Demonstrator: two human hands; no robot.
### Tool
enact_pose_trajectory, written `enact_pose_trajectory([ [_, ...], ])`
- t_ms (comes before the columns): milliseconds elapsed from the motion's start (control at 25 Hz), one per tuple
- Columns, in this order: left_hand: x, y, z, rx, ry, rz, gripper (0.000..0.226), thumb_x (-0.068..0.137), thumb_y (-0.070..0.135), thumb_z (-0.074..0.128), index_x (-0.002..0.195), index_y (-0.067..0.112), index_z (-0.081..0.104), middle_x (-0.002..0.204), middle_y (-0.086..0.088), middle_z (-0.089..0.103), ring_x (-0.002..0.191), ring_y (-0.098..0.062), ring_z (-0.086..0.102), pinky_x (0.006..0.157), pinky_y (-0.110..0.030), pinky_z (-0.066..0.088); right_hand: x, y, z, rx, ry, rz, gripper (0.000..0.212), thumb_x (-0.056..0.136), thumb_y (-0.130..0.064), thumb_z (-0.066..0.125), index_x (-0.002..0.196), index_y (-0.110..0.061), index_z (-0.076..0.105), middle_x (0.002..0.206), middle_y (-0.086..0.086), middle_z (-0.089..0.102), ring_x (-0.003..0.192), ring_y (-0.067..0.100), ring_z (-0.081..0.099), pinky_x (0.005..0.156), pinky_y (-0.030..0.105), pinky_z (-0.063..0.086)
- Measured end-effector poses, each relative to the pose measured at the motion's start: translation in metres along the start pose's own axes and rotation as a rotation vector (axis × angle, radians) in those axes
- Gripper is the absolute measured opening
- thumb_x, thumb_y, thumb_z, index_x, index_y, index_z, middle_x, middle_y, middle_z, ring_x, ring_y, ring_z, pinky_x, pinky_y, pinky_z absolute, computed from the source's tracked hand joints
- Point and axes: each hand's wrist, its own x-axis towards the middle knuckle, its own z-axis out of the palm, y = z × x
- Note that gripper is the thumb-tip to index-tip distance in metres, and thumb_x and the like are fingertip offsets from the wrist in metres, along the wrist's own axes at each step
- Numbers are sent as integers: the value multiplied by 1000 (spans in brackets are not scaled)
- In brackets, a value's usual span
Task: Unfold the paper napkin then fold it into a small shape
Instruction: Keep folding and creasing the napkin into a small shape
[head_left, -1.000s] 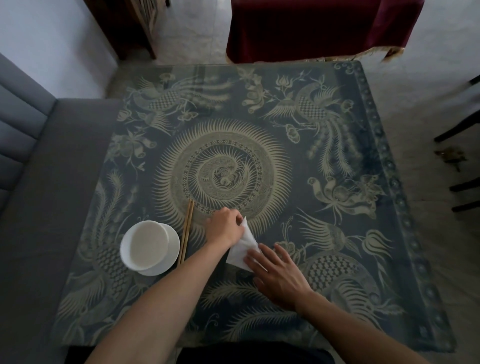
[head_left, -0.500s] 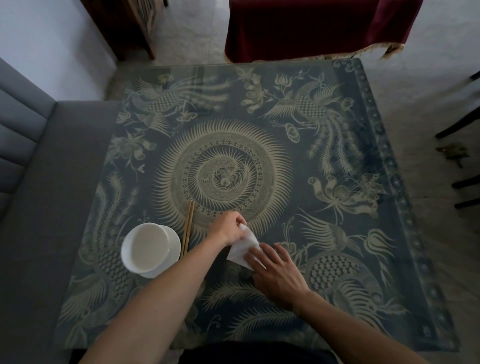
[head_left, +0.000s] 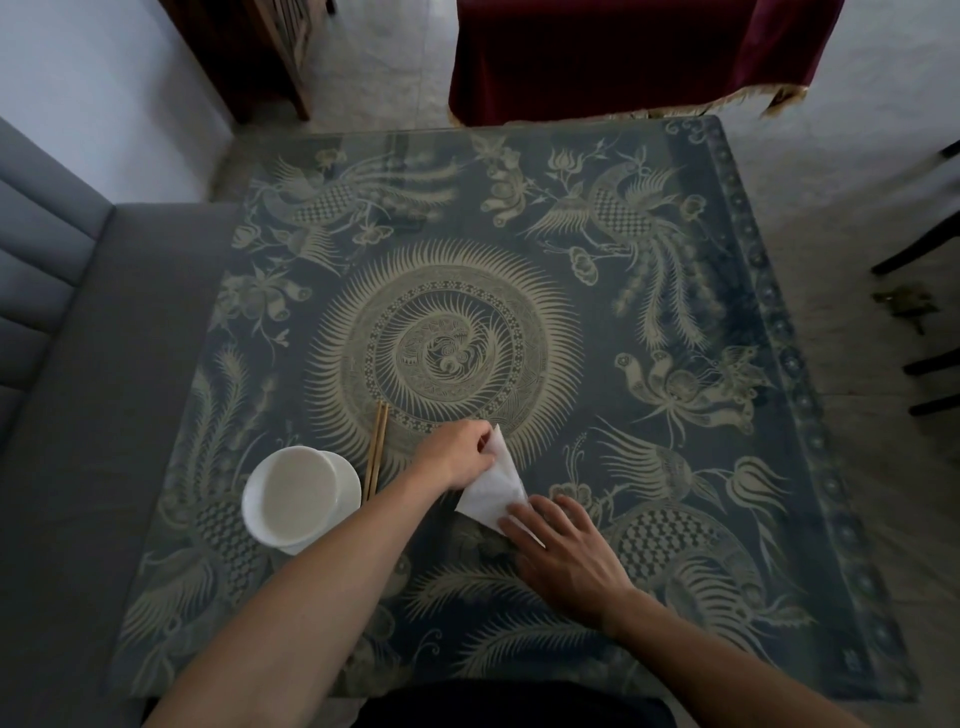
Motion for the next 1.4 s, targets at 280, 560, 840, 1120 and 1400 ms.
enact_pose_trajectory([
  [280, -13, -2, 11, 11, 85, 36, 16, 87, 28, 64, 79, 22, 52, 75, 3, 59, 72, -20, 58, 61, -33, 41, -18, 8, 4, 4, -26, -14, 47, 92, -39, 53, 135, -20, 54, 140, 2, 54, 124, 25, 50, 102, 48, 45],
  [560, -36, 2, 20, -59, 217, 139, 9, 89, 27, 65, 91, 19, 62, 82, 6, 58, 75, -17, 57, 64, -30, 44, -21, 7, 6, -7, -74, 3, 54, 88, -39, 54, 138, -21, 49, 142, 2, 52, 128, 27, 47, 103, 50, 43],
  [840, -58, 7, 35, -58, 343, 303, 7, 88, 24, 69, 90, 17, 67, 86, 5, 63, 74, -14, 59, 65, -32, 50, -27, 5, 4, 18, -31, 10, 48, 91, -35, 52, 137, -19, 52, 140, 2, 53, 126, 26, 49, 102, 49, 45],
  [1120, -76, 1, 57, 77, 364, 380, 16, 77, 13, 76, 90, 18, 67, 90, 3, 63, 84, -18, 63, 71, -32, 49, -18, -1, -2, -1, 11, 19, 55, 88, -37, 53, 138, -16, 49, 131, 5, 58, 121, 27, 51, 98, 47, 47],
  [1400, -77, 2, 75, 78, 320, 377, 17, 75, 10, 75, 87, 18, 67, 88, 2, 61, 81, -17, 62, 65, -27, 48, -54, 18, 5, 19, -5, 17, 51, 90, -37, 56, 136, -15, 51, 140, 2, 49, 129, 26, 46, 105, 43, 36],
])
